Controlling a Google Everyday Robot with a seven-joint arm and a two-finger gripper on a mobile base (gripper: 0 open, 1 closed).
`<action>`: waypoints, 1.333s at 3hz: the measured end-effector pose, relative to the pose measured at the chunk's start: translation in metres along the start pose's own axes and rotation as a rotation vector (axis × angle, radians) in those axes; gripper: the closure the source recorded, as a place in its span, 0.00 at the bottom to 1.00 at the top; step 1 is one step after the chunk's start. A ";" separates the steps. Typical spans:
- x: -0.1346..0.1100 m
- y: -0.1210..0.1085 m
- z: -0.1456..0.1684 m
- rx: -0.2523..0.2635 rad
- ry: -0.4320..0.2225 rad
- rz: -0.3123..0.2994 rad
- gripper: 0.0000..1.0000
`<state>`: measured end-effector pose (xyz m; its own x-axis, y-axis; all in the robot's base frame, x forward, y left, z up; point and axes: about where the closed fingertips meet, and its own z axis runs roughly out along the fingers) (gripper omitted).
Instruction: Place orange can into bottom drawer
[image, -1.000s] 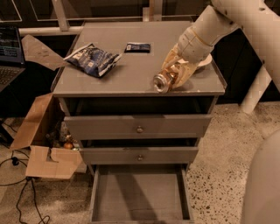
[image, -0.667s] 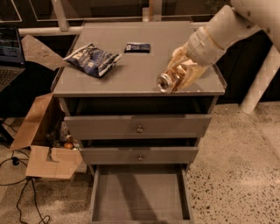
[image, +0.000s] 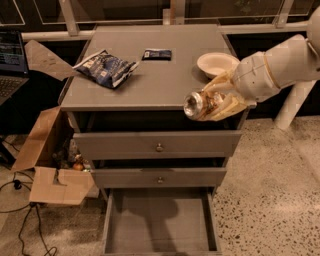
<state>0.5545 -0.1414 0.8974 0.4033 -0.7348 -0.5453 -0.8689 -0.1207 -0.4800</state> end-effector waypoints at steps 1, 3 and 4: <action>0.005 0.023 -0.002 0.054 -0.056 0.197 1.00; 0.014 0.040 -0.002 0.105 -0.099 0.391 1.00; 0.014 0.041 0.002 0.120 -0.111 0.400 1.00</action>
Offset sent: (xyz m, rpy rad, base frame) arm -0.0398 -0.0322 -0.0393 0.3572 0.2904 -0.4305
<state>0.5249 -0.1550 0.8690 0.0754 -0.6311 -0.7720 -0.9262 0.2425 -0.2887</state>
